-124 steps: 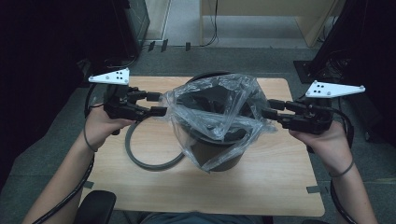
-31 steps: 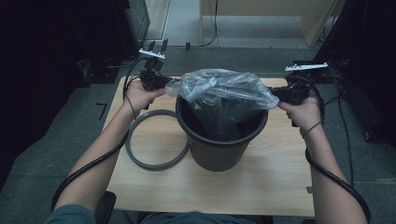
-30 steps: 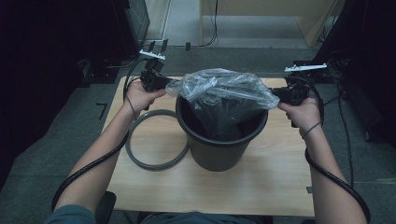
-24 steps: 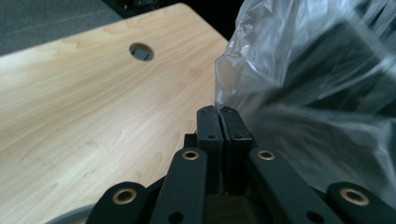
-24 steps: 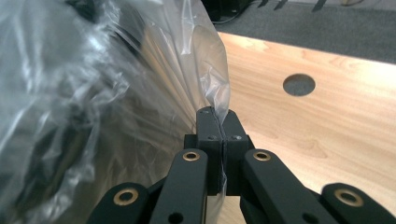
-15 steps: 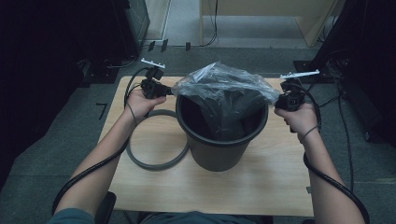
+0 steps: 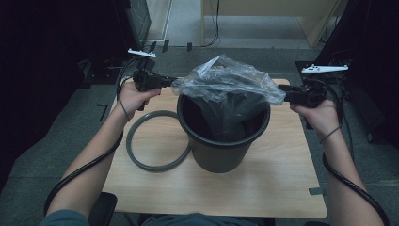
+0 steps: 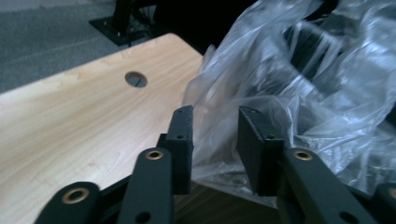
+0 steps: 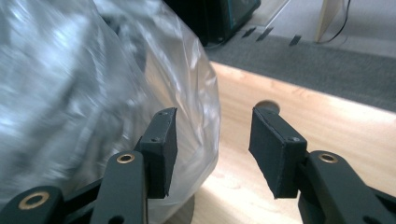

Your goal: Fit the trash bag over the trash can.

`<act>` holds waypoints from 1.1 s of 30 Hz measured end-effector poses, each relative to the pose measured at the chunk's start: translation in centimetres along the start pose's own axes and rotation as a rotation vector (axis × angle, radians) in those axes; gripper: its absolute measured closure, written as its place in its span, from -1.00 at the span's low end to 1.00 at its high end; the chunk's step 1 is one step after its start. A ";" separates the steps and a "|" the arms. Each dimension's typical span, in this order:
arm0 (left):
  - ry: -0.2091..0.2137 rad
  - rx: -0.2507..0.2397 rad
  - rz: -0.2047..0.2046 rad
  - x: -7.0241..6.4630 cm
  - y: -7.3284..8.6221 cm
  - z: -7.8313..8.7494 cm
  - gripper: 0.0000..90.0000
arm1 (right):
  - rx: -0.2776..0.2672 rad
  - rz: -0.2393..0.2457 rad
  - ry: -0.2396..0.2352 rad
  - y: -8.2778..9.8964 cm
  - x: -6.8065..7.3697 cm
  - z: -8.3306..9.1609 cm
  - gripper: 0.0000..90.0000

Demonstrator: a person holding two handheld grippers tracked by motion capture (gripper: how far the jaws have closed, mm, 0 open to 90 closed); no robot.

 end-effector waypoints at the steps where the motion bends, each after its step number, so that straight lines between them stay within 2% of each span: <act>1: 0.001 -0.005 -0.012 -0.3 -0.3 0.2 0.41 | -0.014 0.002 0.001 -0.3 0.0 0.3 0.18; 2: 0.001 -0.005 -0.012 -0.3 -0.3 0.2 0.37 | -0.014 0.002 0.001 -0.3 0.0 0.3 0.18; 3: 0.005 -0.012 -0.035 -0.8 -0.7 0.5 0.34 | -0.031 -0.007 0.001 -0.9 -0.1 0.9 0.20; 5: 0.013 -0.017 -0.048 -1.3 -1.2 0.8 0.27 | -0.046 -0.015 -0.011 -1.4 0.0 1.4 0.20; 9: 0.010 -0.025 -0.067 -1.8 -1.6 1.5 0.18 | -0.073 0.013 -0.017 -2.2 0.7 2.3 0.19; 15: -0.002 -0.025 -0.090 -2.5 -1.6 3.1 0.13 | -0.103 0.046 -0.031 -3.3 1.7 4.0 0.20; 18: 0.004 -0.036 -0.102 -3.2 -1.7 3.6 0.13 | -0.118 0.031 -0.051 -3.5 1.9 4.6 0.20; 20: 0.009 -0.038 -0.129 -3.8 -1.8 3.7 0.13 | -0.127 0.026 -0.068 -3.6 2.1 4.9 0.20; 23: 0.024 -0.027 -0.142 -4.5 -2.0 3.6 0.09 | -0.114 0.034 -0.074 -3.5 2.5 5.0 0.18; 25: 0.042 -0.005 -0.161 -5.3 -2.2 2.9 0.05 | -0.091 0.064 -0.088 -3.2 3.4 4.7 0.18; 26: 0.049 0.002 -0.162 -5.5 -2.2 2.7 0.04 | -0.097 0.066 -0.093 -3.2 3.6 4.8 0.17; 31: 0.062 0.025 -0.170 -6.0 -1.9 1.8 0.03 | -0.120 0.049 -0.114 -3.0 4.0 5.2 0.18; 33: 0.062 0.040 -0.171 -6.0 -1.6 1.3 0.03 | -0.101 0.048 -0.128 -2.8 4.1 5.1 0.17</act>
Point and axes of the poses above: each handheld gripper's, and its own axes: z roughly backward along the jaws, y roughly out of its underside, x roughly to its left, the point moved 2 cm from there along -z, roughly forward along the jaws, and after that the axes turned 12 degrees about y, right-handed, at the moved point
